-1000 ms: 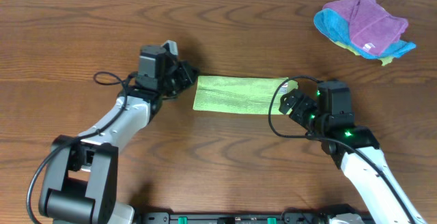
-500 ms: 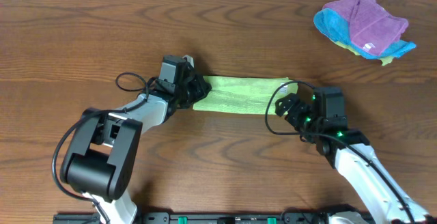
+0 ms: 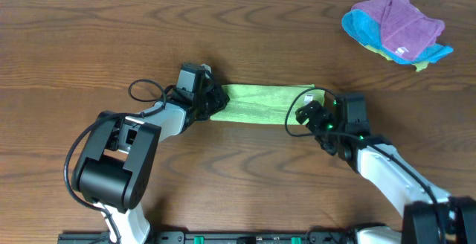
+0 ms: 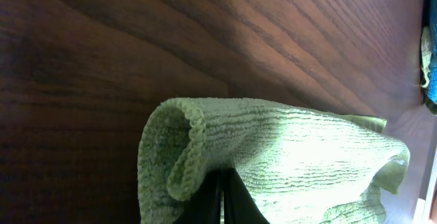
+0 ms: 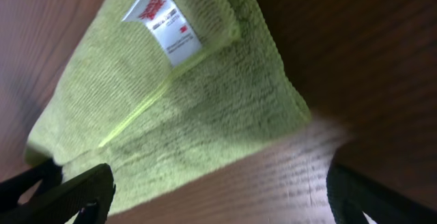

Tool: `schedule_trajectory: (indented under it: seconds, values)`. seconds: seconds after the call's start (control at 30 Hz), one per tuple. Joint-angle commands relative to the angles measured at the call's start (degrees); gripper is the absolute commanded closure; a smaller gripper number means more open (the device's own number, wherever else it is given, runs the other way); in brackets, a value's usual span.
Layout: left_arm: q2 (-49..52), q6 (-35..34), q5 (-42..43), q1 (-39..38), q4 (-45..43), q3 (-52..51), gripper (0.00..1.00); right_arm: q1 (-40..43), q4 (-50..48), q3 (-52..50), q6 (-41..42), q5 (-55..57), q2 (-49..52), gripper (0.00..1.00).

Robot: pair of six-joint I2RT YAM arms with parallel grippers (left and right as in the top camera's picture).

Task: Fold the cloth
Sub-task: 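Grasp the right end and fold it left toward the left gripper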

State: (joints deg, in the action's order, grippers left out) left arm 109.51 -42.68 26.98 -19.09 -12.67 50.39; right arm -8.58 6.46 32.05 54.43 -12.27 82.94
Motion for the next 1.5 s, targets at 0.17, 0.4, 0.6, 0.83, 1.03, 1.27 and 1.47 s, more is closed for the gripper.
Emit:
schedule_trajectory:
  seconds: [0.17, 0.4, 0.6, 0.83, 1.03, 1.27, 1.47]
  values:
    - [2.4, -0.3, -1.4, -0.2, 0.9, 0.4, 0.94, 0.3, -6.6, -0.4, 1.5, 1.0, 7.5, 0.07]
    - [2.4, -0.7, -1.5, -0.2, 2.1, 0.4, 0.94, 0.3, -15.9, -0.3, 1.5, 1.8, 14.9, 0.28]
    - [2.4, -0.7, -1.4, -0.2, 2.1, 0.4, 0.94, 0.3, -21.5, -0.3, -1.0, 3.2, 18.6, 0.68]
    - [2.4, -0.7, -0.5, -0.2, 2.1, 0.4, 0.94, 0.2, -28.0, -0.2, -14.8, 3.8, 18.7, 0.99]
    - [2.4, -0.7, 0.0, -0.2, 2.1, 0.4, 0.94, -2.1, -26.7, 0.7, -21.8, 2.2, 16.8, 0.99]
    - [2.2, -0.6, 0.0, 0.1, 2.1, 0.4, 0.94, -7.7, -20.0, 3.9, -26.5, 6.8, 6.6, 0.99]
    - [2.1, -0.6, 0.4, 0.1, 2.1, 0.5, 0.94, -10.7, -11.1, 11.1, -30.9, 8.0, 4.3, 0.99]
